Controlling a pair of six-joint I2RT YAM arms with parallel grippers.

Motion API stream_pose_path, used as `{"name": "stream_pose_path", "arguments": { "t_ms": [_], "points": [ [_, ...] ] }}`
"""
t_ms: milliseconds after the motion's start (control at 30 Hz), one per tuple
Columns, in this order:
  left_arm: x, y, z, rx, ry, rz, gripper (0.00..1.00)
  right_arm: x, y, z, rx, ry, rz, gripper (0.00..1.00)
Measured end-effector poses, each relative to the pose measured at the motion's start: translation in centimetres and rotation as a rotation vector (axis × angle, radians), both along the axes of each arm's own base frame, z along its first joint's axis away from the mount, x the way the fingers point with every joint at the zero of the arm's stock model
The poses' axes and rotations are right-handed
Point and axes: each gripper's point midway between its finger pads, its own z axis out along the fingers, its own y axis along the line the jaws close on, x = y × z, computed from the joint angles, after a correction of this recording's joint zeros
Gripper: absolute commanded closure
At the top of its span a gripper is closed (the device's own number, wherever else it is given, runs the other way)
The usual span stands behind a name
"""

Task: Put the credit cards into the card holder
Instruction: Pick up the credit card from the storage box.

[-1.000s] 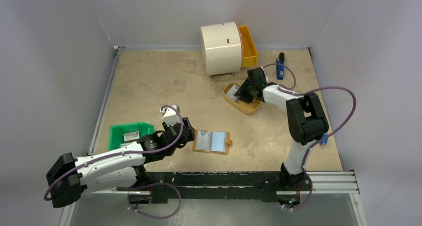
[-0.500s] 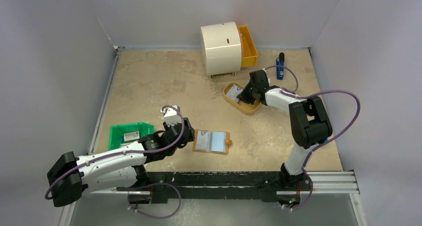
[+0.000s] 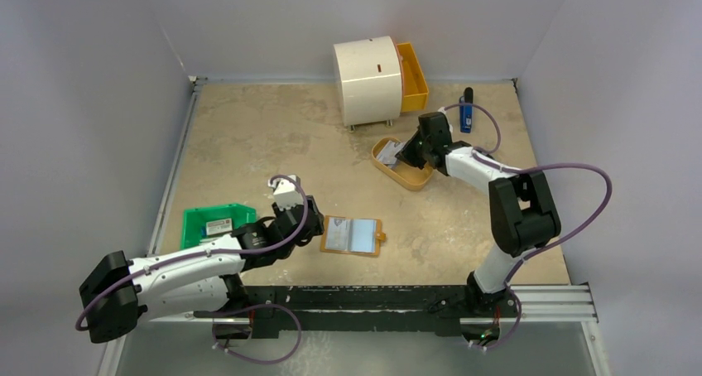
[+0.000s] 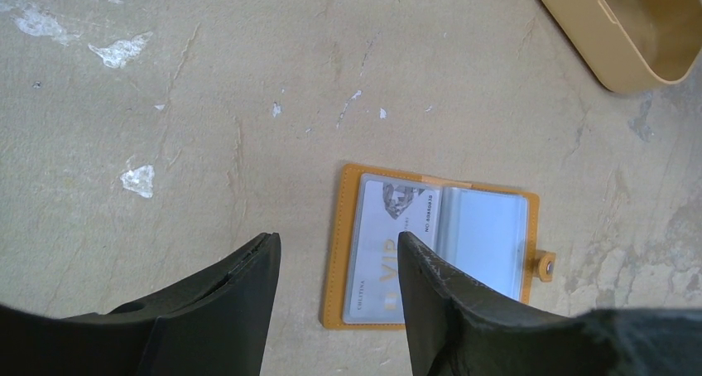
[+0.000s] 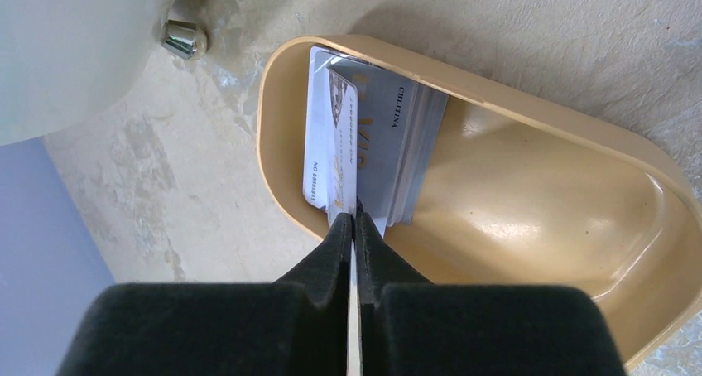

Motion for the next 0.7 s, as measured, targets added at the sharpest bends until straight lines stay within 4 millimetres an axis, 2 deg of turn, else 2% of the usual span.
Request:
{"name": "stream_pose_path", "arguments": {
  "t_ms": [367,700],
  "points": [
    [0.2,-0.2,0.1,0.002,0.001,0.000,0.47,-0.1,0.2,0.6,0.016,-0.006,0.001,1.00],
    [0.2,-0.2,0.2,0.002,0.000,0.001,0.48,-1.4,-0.4,4.2,0.072,-0.004,-0.083,1.00]
  ]
}}
